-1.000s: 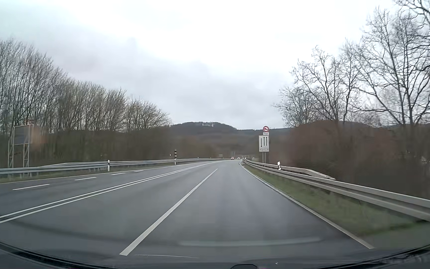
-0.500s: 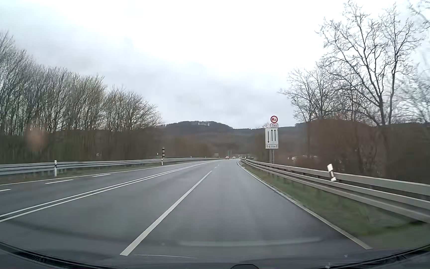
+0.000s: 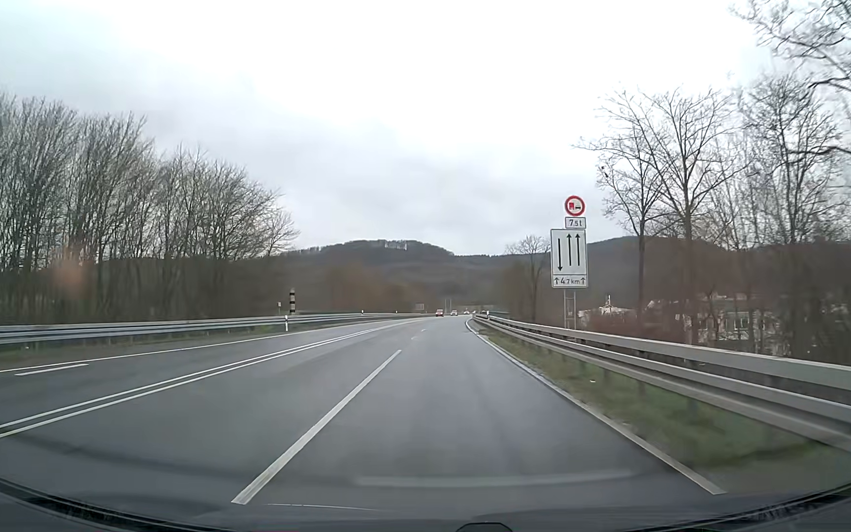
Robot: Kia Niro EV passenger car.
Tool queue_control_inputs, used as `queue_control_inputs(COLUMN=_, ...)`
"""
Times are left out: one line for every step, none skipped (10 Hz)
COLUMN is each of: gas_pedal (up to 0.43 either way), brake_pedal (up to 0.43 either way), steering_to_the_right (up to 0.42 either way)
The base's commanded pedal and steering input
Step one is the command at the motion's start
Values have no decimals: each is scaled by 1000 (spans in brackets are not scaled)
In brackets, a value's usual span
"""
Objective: Follow the waypoints while adhering to traffic rules and regulations
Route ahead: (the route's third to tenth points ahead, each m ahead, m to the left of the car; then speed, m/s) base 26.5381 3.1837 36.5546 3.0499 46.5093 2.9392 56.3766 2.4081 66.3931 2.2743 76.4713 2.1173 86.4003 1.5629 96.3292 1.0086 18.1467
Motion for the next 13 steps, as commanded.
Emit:
queue_control_inputs(gas_pedal=169, brake_pedal=0, steering_to_the_right=4)
queue_control_inputs(gas_pedal=177, brake_pedal=0, steering_to_the_right=3)
queue_control_inputs(gas_pedal=209, brake_pedal=0, steering_to_the_right=2)
queue_control_inputs(gas_pedal=209, brake_pedal=0, steering_to_the_right=2)
queue_control_inputs(gas_pedal=209, brake_pedal=0, steering_to_the_right=2)
queue_control_inputs(gas_pedal=209, brake_pedal=0, steering_to_the_right=2)
queue_control_inputs(gas_pedal=197, brake_pedal=0, steering_to_the_right=2)
queue_control_inputs(gas_pedal=197, brake_pedal=0, steering_to_the_right=2)
queue_control_inputs(gas_pedal=197, brake_pedal=0, steering_to_the_right=2)
queue_control_inputs(gas_pedal=197, brake_pedal=0, steering_to_the_right=2)
queue_control_inputs(gas_pedal=197, brake_pedal=0, steering_to_the_right=2)
queue_control_inputs(gas_pedal=209, brake_pedal=0, steering_to_the_right=2)
queue_control_inputs(gas_pedal=240, brake_pedal=0, steering_to_the_right=2)
